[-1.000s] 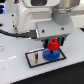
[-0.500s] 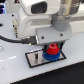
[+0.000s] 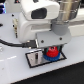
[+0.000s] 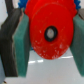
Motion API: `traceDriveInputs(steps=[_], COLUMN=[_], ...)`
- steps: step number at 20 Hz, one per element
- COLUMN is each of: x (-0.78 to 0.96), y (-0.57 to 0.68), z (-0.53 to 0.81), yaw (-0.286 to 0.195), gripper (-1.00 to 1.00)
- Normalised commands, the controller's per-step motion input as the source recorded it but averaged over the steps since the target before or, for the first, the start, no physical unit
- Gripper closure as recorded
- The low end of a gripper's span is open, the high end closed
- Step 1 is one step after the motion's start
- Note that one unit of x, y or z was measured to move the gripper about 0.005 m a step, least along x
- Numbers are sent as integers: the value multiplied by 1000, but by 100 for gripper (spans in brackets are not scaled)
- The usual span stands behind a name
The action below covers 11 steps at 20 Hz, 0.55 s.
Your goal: Insert the blue gear onto the right peg, followed by the red gear
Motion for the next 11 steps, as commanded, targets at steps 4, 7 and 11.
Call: traceDriveInputs(steps=[4, 7, 11], x=[7, -4, 15], y=[63, 58, 35], z=[198, 369, 330], yaw=[0, 0, 0], gripper=[-100, -100, -100])
